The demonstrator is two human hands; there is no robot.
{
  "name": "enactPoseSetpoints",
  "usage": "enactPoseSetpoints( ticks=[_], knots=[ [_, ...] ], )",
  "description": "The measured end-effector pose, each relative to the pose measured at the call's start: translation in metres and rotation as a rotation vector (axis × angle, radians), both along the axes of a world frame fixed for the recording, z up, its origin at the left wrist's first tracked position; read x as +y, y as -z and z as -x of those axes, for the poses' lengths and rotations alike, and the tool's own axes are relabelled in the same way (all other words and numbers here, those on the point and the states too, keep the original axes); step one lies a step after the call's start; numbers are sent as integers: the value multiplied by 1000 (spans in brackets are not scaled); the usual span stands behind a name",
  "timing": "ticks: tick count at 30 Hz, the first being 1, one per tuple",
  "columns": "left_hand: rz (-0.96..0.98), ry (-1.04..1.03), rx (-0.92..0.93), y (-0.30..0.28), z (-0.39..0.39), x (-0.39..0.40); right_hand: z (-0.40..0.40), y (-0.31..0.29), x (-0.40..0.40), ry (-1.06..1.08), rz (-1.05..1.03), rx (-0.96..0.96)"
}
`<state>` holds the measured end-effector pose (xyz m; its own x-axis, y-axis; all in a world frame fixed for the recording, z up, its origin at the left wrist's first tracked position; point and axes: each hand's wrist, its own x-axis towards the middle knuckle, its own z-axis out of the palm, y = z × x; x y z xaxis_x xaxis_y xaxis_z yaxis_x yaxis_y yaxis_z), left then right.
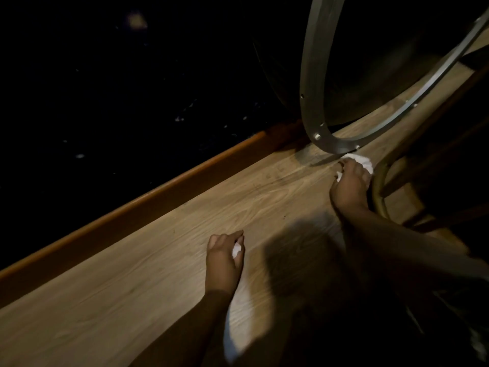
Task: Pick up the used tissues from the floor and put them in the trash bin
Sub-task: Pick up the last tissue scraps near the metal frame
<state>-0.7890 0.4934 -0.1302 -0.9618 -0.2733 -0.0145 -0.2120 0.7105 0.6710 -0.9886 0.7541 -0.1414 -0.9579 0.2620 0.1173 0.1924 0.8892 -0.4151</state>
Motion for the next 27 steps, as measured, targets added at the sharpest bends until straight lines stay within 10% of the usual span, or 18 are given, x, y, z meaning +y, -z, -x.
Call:
enactPoseSetpoints(
  ticks=[17,27],
  knots=[
    [-795,-733,-72,-89,-1,-82,-97,-81,-192,-665,413,59],
    [-310,-502,-54,-229,-100,-291,-185,-215,-396,-1126,244,327]
  ],
)
